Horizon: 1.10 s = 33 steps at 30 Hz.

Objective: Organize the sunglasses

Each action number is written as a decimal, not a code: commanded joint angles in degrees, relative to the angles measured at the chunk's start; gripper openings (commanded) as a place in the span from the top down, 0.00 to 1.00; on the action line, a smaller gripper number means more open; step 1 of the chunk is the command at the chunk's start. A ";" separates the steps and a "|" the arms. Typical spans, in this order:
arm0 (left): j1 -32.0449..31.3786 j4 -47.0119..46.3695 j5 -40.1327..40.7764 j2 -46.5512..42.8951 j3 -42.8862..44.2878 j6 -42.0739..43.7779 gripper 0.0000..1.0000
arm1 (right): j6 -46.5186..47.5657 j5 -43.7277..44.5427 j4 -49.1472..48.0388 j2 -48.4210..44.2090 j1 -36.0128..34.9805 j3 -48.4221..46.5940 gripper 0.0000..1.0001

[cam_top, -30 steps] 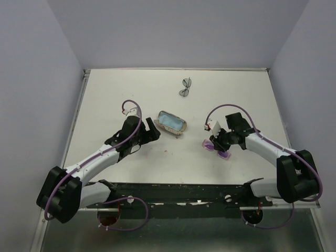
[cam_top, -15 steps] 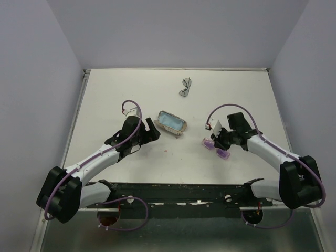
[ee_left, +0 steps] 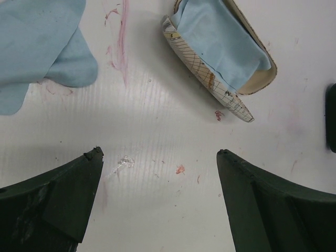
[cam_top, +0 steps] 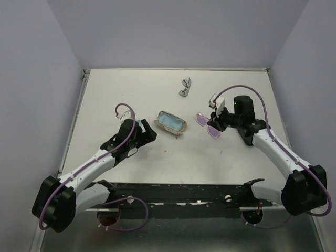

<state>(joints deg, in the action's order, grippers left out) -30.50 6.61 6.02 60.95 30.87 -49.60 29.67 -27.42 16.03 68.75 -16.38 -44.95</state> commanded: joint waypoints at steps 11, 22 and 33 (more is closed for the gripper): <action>-0.17 -2.20 -1.35 -3.48 -4.95 -7.62 0.01 | -25.52 -10.73 -18.40 22.11 -9.10 -34.56 0.96; 1.23 -10.03 -11.73 16.73 7.44 -9.45 0.01 | -55.15 19.06 -38.71 15.73 -9.72 -15.99 0.95; 5.71 -13.47 -17.98 34.67 18.07 -10.16 0.01 | -55.60 29.70 -28.34 5.61 -9.81 -3.57 0.95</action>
<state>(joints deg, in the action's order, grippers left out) -26.04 -5.98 -9.13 92.29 45.19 -59.42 -24.91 -4.64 -13.67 77.34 -26.04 -50.78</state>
